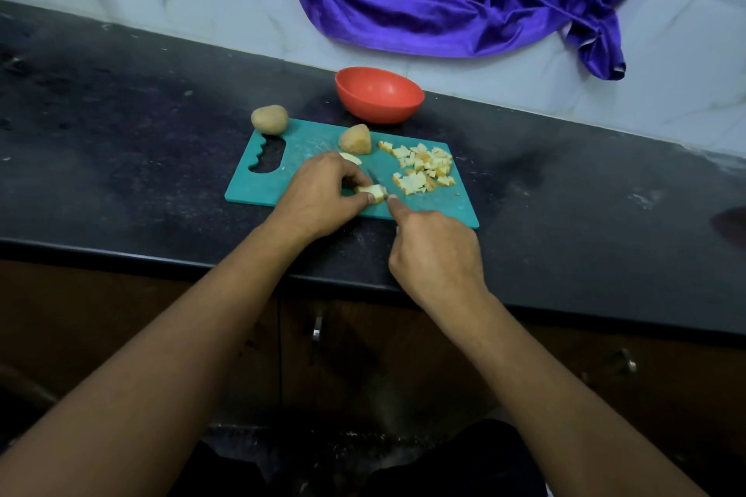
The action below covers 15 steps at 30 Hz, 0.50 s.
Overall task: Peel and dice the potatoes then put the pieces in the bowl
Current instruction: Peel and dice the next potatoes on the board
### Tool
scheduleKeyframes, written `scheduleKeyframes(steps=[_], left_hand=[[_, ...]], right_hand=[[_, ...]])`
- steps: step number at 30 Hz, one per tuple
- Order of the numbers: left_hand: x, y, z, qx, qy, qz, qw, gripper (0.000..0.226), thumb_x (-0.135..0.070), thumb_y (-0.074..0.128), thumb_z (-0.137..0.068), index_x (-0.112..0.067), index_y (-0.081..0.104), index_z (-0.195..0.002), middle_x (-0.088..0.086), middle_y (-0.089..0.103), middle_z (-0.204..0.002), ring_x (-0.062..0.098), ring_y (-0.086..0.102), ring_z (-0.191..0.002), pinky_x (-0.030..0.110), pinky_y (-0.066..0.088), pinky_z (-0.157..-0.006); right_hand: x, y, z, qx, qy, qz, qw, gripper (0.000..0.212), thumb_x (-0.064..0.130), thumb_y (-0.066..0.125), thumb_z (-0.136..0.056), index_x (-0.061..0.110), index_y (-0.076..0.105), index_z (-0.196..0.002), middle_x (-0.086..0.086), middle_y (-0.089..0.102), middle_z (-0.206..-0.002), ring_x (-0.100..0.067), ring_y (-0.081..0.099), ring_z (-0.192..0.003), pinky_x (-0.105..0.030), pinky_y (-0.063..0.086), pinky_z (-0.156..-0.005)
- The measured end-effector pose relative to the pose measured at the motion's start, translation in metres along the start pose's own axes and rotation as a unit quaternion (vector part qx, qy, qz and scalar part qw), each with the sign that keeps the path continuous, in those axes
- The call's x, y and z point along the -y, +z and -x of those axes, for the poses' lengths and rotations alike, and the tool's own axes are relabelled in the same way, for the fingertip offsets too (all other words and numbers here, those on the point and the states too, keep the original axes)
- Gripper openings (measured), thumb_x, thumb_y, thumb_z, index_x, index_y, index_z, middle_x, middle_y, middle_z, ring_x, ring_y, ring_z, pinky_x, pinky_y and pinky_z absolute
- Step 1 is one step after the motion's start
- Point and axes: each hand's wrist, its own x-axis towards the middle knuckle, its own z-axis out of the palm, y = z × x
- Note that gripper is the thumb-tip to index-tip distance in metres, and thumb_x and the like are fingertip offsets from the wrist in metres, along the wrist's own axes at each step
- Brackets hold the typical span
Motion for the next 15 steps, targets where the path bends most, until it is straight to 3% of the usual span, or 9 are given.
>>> scheduleKeyframes(steps=[3,8,11,15], left_hand=[[-0.001,0.0,0.001,-0.001,0.005,-0.009,1.0,0.022,-0.031,0.081,-0.085,-0.023,0.079,-0.105,-0.013,0.056,-0.092,0.009,0.054,-0.096,0.023,0.039,-0.085],[-0.003,-0.002,0.002,-0.003,0.01,-0.01,1.0,0.023,-0.031,0.08,-0.086,-0.02,0.079,-0.106,-0.01,0.057,-0.093,0.01,0.054,-0.095,0.024,0.04,-0.085],[-0.003,-0.002,0.002,-0.003,0.011,-0.01,1.0,0.022,-0.031,0.08,-0.086,-0.02,0.08,-0.105,-0.012,0.056,-0.091,0.009,0.054,-0.093,0.025,0.039,-0.083],[-0.002,-0.001,0.002,-0.005,0.01,-0.012,1.0,0.021,-0.032,0.081,-0.085,-0.022,0.08,-0.104,-0.016,0.054,-0.087,0.009,0.053,-0.093,0.025,0.038,-0.082]], right_hand=[[-0.008,0.0,0.002,-0.006,0.008,-0.036,0.999,0.054,0.031,0.047,-0.105,0.033,0.035,-0.159,-0.002,0.063,-0.109,-0.02,0.061,-0.094,-0.037,0.049,-0.07],[-0.021,-0.007,-0.012,0.004,0.093,-0.274,0.957,0.041,0.029,0.056,-0.103,0.038,0.06,-0.142,0.01,0.067,-0.113,-0.01,0.064,-0.079,-0.034,0.058,-0.072],[-0.02,-0.021,-0.017,-0.017,0.088,-0.246,0.965,0.04,0.026,0.056,-0.101,0.036,0.062,-0.14,0.009,0.067,-0.101,-0.009,0.062,-0.074,-0.031,0.054,-0.068],[-0.01,-0.03,-0.021,0.002,0.061,-0.185,0.981,0.044,0.025,0.056,-0.1,0.037,0.06,-0.142,0.004,0.066,-0.133,-0.018,0.064,-0.105,-0.036,0.056,-0.085]])
